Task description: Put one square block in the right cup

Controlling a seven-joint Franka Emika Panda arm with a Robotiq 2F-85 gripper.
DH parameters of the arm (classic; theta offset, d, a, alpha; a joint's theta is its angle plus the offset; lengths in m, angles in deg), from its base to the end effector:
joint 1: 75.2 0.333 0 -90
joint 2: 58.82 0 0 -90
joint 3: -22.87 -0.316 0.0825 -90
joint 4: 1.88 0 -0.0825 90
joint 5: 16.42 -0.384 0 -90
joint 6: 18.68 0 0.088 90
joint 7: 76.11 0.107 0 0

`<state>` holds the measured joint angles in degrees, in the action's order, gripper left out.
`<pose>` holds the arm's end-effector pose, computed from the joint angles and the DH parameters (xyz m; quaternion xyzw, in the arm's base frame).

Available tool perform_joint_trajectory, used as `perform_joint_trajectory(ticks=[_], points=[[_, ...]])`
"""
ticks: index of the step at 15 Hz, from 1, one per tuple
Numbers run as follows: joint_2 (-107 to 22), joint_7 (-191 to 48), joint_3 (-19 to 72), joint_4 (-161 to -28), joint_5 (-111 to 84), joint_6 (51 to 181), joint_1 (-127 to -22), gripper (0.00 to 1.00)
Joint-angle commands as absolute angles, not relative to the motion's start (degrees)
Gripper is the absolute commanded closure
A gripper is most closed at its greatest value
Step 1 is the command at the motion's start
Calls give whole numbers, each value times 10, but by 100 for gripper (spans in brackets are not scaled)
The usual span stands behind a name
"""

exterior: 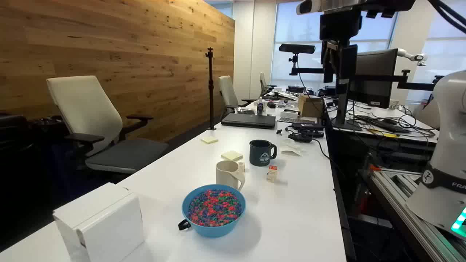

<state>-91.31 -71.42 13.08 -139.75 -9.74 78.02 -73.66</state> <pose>0.3581 0.0662 0.5010 0.9902 0.0521 -0.0657 0.1118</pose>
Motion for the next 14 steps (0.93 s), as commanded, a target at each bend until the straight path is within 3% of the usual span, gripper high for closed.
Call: perform_joint_trajectory(ticks=[1, 10, 14], points=[[-912, -709, 141, -1396, -92, 778, -724, 0], [-899, -669, 143, -1390, -78, 792, -745, 0], [-875, -639, 202, -1368, -100, 780, -788, 0]])
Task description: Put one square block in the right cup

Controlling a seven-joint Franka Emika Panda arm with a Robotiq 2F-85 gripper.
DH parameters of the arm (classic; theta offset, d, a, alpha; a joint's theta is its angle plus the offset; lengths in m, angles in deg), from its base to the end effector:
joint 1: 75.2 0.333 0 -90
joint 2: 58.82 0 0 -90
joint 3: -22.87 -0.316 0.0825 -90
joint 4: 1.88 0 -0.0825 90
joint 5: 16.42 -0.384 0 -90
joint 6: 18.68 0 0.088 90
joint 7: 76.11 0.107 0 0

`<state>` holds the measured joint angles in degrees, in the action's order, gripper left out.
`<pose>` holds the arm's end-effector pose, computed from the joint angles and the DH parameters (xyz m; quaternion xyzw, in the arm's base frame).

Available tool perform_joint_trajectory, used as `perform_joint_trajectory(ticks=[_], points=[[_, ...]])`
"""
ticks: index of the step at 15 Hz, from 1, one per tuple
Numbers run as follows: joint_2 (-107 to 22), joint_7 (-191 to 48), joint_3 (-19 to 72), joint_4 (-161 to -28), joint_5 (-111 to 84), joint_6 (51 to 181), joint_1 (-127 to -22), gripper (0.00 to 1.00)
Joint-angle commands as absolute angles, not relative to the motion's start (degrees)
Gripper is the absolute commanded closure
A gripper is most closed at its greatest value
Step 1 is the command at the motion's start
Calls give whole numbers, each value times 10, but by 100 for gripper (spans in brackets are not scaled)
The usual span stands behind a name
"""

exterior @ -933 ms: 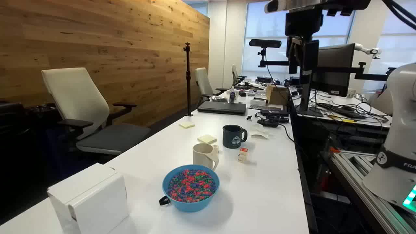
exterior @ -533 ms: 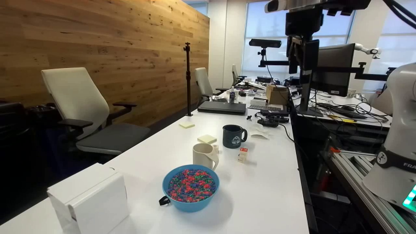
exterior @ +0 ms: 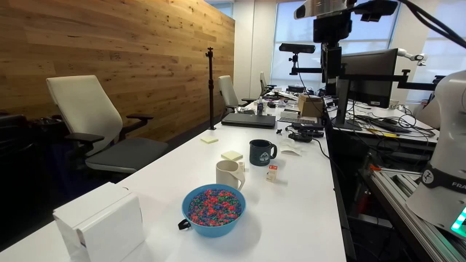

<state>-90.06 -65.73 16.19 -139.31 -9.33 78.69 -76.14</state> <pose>0.3685 0.0291 0.4989 0.9921 -0.0382 -0.0660 0.1001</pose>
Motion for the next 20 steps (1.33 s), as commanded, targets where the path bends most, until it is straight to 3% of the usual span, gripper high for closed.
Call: perform_joint_trajectory(ticks=[1, 5, 12, 20], points=[[-869, -641, 220, -1366, -110, 779, -796, 0], [-860, -644, 266, -1365, -158, 782, -814, 0], [-852, -599, 254, -1445, -52, 1022, -853, 0], [-786, -567, 255, -1477, -46, 1100, -872, 0]])
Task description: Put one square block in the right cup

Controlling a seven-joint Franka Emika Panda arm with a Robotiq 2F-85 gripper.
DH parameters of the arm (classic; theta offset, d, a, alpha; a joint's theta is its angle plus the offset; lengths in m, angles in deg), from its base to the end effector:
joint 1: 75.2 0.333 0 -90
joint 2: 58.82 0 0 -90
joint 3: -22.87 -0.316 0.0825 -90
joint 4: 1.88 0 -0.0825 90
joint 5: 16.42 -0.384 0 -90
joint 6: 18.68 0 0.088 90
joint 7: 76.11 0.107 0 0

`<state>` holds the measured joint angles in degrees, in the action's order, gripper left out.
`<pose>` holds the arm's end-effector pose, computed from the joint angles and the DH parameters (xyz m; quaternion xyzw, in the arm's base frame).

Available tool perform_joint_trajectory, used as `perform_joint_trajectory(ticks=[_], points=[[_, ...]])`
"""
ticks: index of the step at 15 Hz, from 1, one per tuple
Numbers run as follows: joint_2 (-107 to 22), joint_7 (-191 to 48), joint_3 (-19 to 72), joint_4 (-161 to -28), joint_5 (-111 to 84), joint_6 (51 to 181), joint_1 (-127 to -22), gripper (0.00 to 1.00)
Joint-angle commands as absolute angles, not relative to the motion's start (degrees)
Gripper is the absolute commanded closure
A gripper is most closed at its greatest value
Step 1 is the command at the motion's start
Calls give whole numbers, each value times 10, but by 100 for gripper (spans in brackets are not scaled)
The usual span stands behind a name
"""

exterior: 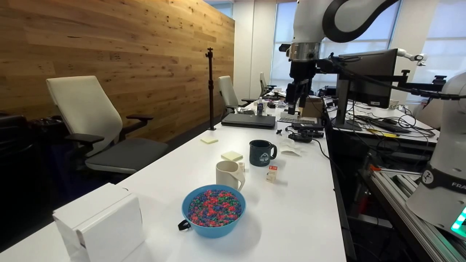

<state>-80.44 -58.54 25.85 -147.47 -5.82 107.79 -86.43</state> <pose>0.4035 -0.1085 0.4081 0.9730 -0.2199 0.0240 0.0652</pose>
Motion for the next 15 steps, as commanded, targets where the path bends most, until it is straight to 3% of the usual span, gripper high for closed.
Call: perform_joint_trajectory(ticks=[1, 6, 15], points=[[-781, -564, 256, -1476, -46, 1100, -873, 0], [-779, -570, 260, -1474, -58, 1090, -868, 0], [-728, -741, 253, -1480, 1, 1203, -831, 0]])
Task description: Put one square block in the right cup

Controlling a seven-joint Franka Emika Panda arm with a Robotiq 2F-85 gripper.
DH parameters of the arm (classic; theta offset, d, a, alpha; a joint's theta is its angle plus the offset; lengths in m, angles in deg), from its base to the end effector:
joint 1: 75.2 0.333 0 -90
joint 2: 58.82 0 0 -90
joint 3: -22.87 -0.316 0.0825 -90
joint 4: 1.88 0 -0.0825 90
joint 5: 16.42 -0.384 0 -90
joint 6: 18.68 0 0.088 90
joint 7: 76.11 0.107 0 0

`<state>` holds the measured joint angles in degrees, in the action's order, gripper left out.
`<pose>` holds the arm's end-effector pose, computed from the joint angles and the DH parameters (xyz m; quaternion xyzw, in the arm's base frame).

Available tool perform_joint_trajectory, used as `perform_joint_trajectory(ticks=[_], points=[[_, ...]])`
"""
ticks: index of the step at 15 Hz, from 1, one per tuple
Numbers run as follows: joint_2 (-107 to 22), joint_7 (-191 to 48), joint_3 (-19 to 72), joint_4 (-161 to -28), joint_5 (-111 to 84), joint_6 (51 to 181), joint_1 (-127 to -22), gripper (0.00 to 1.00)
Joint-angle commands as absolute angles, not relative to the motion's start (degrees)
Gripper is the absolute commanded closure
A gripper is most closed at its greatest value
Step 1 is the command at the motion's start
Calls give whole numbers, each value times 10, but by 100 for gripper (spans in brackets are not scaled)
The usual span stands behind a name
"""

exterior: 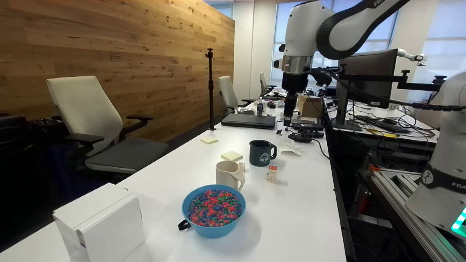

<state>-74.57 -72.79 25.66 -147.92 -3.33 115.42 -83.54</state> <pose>0.4263 -0.0872 0.3734 0.9952 -0.0483 0.0281 0.0799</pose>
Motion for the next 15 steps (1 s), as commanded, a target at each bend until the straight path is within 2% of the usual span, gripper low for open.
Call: perform_joint_trajectory(ticks=[1, 5, 11, 15], points=[[-715, -727, 249, -1476, 19, 1224, -834, 0], [-655, -728, 253, -1447, 6, 1266, -830, 0], [-601, -821, 271, -1418, -169, 1246, -806, 0], [-584, -829, 265, -1417, -174, 1247, -804, 0]])
